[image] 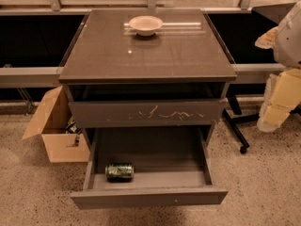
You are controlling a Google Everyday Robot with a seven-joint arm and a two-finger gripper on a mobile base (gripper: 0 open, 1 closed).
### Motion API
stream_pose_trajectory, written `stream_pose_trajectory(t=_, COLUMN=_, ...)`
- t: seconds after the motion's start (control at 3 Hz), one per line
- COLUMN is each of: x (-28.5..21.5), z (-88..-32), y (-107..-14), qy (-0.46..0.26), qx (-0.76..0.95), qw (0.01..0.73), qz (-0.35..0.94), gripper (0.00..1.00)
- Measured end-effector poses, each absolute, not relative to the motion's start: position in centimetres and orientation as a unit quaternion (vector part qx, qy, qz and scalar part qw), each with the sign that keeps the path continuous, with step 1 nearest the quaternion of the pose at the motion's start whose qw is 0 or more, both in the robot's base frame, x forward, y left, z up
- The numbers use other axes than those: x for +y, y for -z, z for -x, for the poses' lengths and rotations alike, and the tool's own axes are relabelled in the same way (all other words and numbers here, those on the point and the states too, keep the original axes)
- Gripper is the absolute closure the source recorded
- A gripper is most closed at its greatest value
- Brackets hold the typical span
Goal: Pick green can from middle drawer and place on counter
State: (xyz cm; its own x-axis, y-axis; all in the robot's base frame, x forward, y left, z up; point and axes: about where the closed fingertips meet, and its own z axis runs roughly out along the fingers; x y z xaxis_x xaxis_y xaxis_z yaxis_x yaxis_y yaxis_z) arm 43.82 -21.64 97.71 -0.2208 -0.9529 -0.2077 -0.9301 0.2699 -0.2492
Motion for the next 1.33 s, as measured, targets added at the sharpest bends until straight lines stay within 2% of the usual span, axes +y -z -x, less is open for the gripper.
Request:
stream_pose_trajectory(t=0.67, x=-20.3, z=-44.8, y=-96.5, qy=0.017, qx=0.775, qw=0.171, qz=0.608, gripper=0.00)
stream_pose_trajectory(t=1.33, x=-12.8, z=-47.3, y=-89.2, qy=-0.097, qx=0.737, qw=0.239, qz=0.625, gripper=0.00)
